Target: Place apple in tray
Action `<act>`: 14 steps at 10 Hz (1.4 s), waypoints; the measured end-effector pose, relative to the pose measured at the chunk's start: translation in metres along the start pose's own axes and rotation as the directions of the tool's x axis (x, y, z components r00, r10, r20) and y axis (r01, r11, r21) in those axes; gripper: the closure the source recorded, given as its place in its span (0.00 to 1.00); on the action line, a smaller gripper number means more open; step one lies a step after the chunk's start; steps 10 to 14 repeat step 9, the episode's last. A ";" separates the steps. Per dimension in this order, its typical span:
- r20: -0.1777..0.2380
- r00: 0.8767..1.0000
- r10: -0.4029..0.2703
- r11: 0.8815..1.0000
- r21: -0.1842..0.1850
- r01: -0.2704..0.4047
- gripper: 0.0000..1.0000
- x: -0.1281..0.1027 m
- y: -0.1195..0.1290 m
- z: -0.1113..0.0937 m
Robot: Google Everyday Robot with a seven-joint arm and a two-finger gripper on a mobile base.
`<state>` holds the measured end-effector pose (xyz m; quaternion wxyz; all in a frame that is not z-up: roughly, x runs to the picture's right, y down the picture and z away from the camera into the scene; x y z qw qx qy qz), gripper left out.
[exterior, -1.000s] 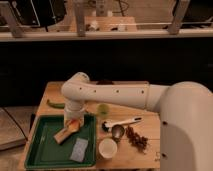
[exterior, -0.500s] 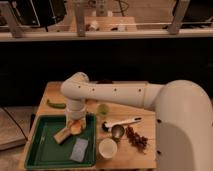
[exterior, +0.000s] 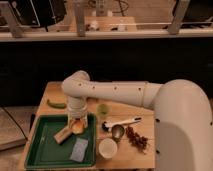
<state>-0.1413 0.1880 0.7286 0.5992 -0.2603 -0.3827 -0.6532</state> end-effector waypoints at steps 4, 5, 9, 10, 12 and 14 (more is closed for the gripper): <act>0.020 1.000 -0.003 1.000 -0.011 0.003 0.20 0.001 -0.006 -0.008; 0.021 1.000 -0.004 1.000 -0.012 0.005 0.20 0.001 -0.008 -0.010; 0.016 1.000 -0.016 1.000 -0.010 0.016 0.20 0.000 -0.011 -0.016; 0.016 1.000 -0.016 1.000 -0.010 0.016 0.20 0.000 -0.011 -0.016; 0.016 1.000 -0.016 1.000 -0.010 0.016 0.20 0.000 -0.011 -0.016; 0.016 1.000 -0.016 1.000 -0.010 0.016 0.20 0.000 -0.011 -0.016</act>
